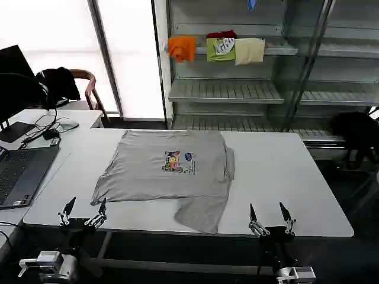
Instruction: Fold and organize the clothes.
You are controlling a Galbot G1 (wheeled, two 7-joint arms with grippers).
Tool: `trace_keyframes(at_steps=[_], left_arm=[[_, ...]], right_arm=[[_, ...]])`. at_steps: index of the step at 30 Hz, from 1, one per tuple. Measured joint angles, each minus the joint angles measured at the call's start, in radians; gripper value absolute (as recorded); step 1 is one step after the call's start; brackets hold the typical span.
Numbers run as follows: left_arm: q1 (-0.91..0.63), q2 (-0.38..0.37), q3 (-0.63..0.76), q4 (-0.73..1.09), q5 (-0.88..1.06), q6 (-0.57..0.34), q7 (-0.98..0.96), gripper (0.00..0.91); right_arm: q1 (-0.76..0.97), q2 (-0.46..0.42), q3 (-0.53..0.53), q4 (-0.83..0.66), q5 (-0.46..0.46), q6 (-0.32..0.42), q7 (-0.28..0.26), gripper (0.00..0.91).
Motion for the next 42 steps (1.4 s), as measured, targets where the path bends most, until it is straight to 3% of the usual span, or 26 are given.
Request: trace_keyframes(at_steps=[6,14,27,42], left_arm=[[-0.018,0.044,-0.013,-0.029,-0.074,0.149,0.011,0.907],[-0.062,0.095,-0.009,-0.016,-0.150,0.258,0.051,0.907],[-0.198,0.135,0.017,0.133,-0.211,0.327,0.095,0.907],[-0.318,0.133,0.044,0.302,-0.248,0.340,0.125,0.907]], right_arm=[[0.029,-0.002,-0.056,0.024,0.017,-0.137,-0.002,0.907],[0.068,0.010,-0.105,0.015,0.032,-0.236,0.002,0.907],[0.162,0.038,-0.175,-0.065,0.031,-0.301,0.016,0.907],[0.254,0.063,-0.244,-0.159,0.014,-0.323,0.030,0.907]])
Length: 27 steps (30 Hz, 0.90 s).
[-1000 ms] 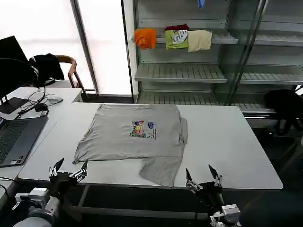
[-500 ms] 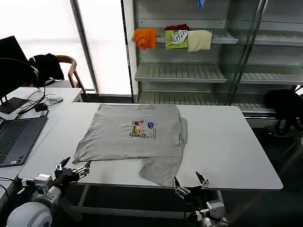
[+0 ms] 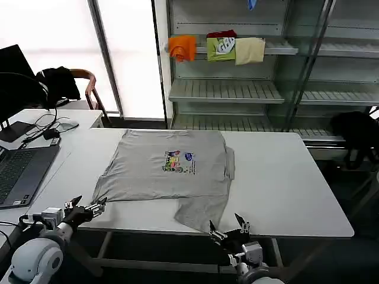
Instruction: Fold and organize the clothes.
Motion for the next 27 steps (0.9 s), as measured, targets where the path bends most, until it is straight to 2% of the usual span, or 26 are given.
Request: trace_keyframes(at_steps=[2,4,7,8,9,10,11,13,14,15,16,17,18,21,27], left_arm=[[-0.013,-0.001,0.006,0.018,-0.002,-0.001,0.004,0.907],[-0.024,-0.003,0.011,0.033,-0.005,-0.002,0.007,0.897],[-0.040,-0.003,0.016,0.054,-0.007,-0.004,0.012,0.806],[-0.044,-0.003,0.017,0.061,-0.007,-0.005,0.014,0.766],[-0.046,-0.003,0.019,0.067,-0.007,-0.006,0.015,0.746],[-0.048,-0.003,0.020,0.071,-0.008,-0.006,0.017,0.655],[-0.050,-0.004,0.022,0.074,-0.009,-0.007,0.019,0.615],[-0.055,-0.006,0.025,0.081,-0.009,-0.009,0.022,0.464],[-0.057,-0.007,0.028,0.084,-0.009,-0.009,0.023,0.333],[-0.058,-0.008,0.029,0.087,-0.010,-0.009,0.025,0.282],[-0.060,-0.009,0.031,0.090,-0.010,-0.010,0.027,0.101],[-0.062,-0.009,0.032,0.093,-0.010,-0.011,0.028,0.101],[-0.063,-0.010,0.033,0.095,-0.010,-0.012,0.030,0.020],[-0.064,-0.010,0.036,0.101,-0.010,-0.015,0.036,0.020],[-0.063,-0.010,0.038,0.103,-0.007,-0.019,0.050,0.020]], right_arm=[[0.007,0.002,-0.006,-0.010,-0.001,-0.001,0.000,0.907],[0.013,0.004,-0.014,-0.020,-0.001,-0.003,0.000,0.846],[0.020,0.008,-0.022,-0.032,-0.001,-0.002,0.000,0.655],[0.022,0.009,-0.025,-0.036,-0.001,-0.002,0.000,0.564],[0.024,0.010,-0.027,-0.040,-0.001,-0.001,0.000,0.524],[0.027,0.011,-0.029,-0.043,-0.002,-0.001,0.000,0.443],[0.029,0.012,-0.031,-0.046,-0.002,-0.001,0.000,0.433],[0.033,0.012,-0.034,-0.052,-0.003,-0.001,-0.002,0.383],[0.035,0.012,-0.034,-0.056,-0.004,-0.001,-0.002,0.292],[0.036,0.012,-0.036,-0.058,-0.004,-0.001,-0.002,0.252],[0.037,0.012,-0.038,-0.061,-0.004,-0.001,-0.002,0.171],[0.039,0.012,-0.040,-0.062,-0.004,-0.001,-0.002,0.151],[0.040,0.012,-0.042,-0.064,-0.004,-0.001,-0.003,0.121],[0.045,0.014,-0.048,-0.067,-0.004,-0.002,-0.004,0.010],[0.051,0.014,-0.055,-0.074,-0.004,-0.003,-0.006,0.000]])
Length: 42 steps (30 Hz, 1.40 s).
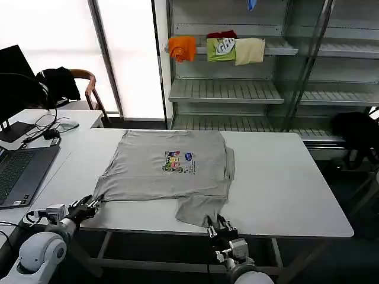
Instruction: Fold and organize the clothes.
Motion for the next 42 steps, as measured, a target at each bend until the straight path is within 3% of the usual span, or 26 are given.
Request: trace_keyframes(at_steps=[15,28,42], left_arm=[[0.005,0.011,-0.016,-0.043,-0.025,-0.014,-0.002,0.000],[-0.036,0.014,-0.015,-0.122,-0.111,-0.059,-0.038,0.000],[-0.239,-0.033,0.097,-0.003,-0.111,-0.084,-0.091,0.000]], right_arm=[[-0.013,-0.020,0.007,0.057,-0.009,0.000,-0.031,0.000],[0.037,-0.063,0.093,0.133,-0.007,0.054,-0.089,0.000],[0.273,-0.077,0.103,-0.037,0.046,0.082,-0.146,0.000]])
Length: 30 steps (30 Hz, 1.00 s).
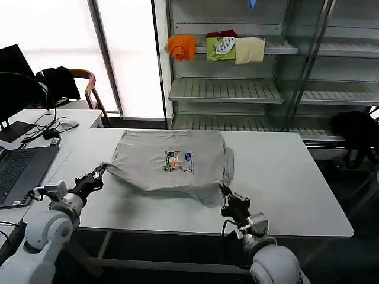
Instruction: Fold and organize the clothes.
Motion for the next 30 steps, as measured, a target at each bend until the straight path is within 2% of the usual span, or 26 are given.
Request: trace_keyframes(at_steps=[17,30], left_arm=[[-0.250,-0.102,0.148,0.269,0.085,-0.034,-0.052,0.000],[-0.345,-0.130,0.182,0.404,0.130,-0.049,-0.065,0.050]], right_arm=[[0.332,0.081,-0.081,-0.373,-0.023,0.076,-0.055,0.000],[0.446,0.130,-0.118,-0.552,-0.056,0.116,-0.085,0.000]])
